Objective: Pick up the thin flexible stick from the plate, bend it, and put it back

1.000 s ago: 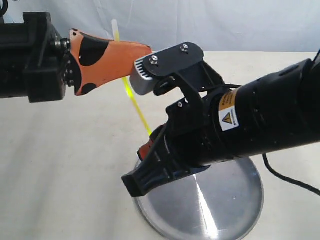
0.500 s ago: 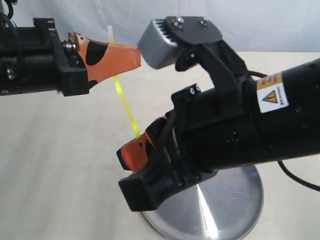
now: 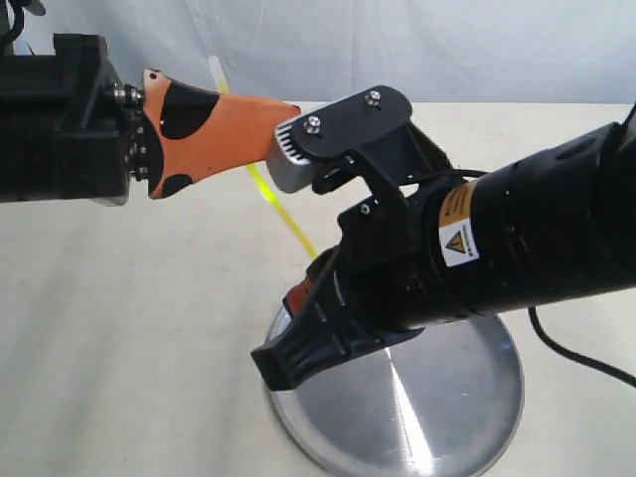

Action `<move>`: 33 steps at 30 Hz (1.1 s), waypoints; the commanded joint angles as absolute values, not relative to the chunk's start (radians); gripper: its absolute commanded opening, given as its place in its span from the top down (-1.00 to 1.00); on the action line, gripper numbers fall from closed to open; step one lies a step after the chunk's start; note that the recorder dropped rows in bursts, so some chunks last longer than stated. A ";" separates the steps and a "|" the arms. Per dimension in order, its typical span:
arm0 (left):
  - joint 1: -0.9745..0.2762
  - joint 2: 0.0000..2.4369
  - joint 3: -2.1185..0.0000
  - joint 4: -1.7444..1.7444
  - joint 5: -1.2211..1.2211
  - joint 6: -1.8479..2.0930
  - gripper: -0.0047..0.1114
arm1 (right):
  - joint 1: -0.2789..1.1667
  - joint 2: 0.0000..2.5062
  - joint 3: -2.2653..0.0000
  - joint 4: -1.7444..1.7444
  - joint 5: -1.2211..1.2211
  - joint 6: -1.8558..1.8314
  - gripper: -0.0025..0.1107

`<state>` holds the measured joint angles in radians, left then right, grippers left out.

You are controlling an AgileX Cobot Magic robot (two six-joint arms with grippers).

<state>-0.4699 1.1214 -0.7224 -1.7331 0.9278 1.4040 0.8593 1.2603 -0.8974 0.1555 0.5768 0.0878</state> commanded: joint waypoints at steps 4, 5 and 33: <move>-0.481 1.112 -0.727 -1.627 0.730 1.389 0.92 | 0.850 1.204 -0.904 0.648 0.559 -0.290 0.97; -0.481 1.112 -0.727 -1.613 0.689 1.387 0.92 | 0.850 1.181 -0.911 0.691 0.566 -0.327 0.97; -0.481 1.112 -0.743 -1.744 0.828 1.482 0.92 | 0.850 1.116 -0.928 0.502 0.724 -0.187 0.97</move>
